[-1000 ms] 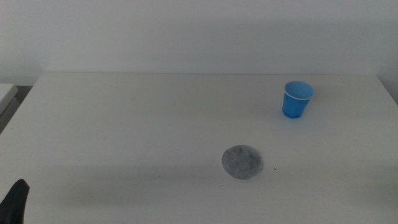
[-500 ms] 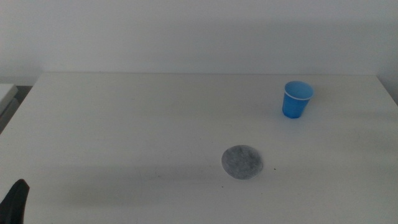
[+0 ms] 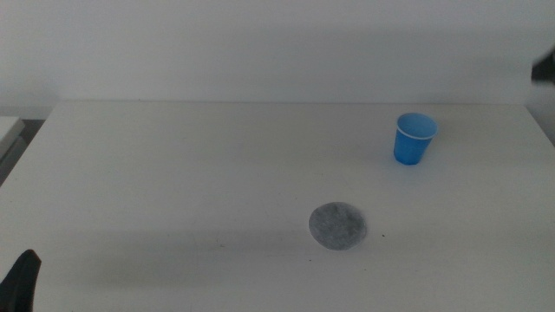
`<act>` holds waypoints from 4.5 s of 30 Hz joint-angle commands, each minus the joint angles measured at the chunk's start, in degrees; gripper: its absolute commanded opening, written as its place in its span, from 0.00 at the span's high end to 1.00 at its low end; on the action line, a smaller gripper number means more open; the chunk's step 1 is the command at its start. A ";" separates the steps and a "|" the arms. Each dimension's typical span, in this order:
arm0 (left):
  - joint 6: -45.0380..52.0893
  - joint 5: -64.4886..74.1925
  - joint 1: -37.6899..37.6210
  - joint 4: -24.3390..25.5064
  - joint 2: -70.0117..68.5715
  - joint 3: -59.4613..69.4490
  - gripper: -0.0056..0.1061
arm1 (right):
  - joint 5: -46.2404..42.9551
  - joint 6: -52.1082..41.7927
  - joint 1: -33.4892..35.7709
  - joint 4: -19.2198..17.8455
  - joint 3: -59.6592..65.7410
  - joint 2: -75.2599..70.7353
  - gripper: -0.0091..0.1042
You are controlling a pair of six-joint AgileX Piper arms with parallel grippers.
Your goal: Place an empty cup on a cup mat.
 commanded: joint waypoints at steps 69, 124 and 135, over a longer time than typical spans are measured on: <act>-0.16 -0.74 -0.06 -0.13 -0.21 -0.02 0.11 | 4.93 7.23 7.40 -1.55 -36.32 55.47 0.94; -0.16 -0.74 -0.06 -0.13 -0.21 -0.02 0.11 | -5.01 11.24 28.53 2.66 -4.79 36.56 0.94; -0.16 -0.74 -0.06 -0.13 -0.21 -0.02 0.11 | -3.92 11.37 28.54 2.01 -5.06 36.43 0.76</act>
